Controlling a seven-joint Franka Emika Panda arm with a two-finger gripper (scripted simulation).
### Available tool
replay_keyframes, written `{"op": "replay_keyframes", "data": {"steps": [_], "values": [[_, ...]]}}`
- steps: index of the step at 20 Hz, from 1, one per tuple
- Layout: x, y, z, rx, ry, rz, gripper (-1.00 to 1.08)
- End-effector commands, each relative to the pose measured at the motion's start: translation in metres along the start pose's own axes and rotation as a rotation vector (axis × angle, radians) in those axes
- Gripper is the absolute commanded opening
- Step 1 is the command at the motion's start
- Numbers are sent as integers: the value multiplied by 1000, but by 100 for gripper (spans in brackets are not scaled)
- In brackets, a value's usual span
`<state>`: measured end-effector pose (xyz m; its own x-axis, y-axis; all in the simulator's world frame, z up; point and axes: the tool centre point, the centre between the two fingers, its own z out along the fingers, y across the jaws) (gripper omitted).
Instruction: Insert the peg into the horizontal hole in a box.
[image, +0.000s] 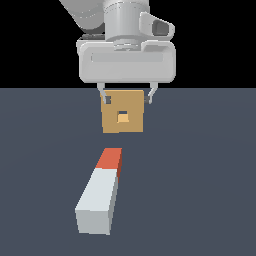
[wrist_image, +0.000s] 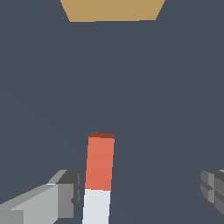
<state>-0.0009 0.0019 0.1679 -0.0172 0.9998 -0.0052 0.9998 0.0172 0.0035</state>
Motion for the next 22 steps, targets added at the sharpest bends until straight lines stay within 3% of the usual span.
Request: {"op": "replay_keyframes", "data": {"steps": [1,9,22], "values": [[0,0,0,0,0,0,100],[-24,-9,17,1,0,13,100],[-123,-44,86,3,3,64,100]]}}
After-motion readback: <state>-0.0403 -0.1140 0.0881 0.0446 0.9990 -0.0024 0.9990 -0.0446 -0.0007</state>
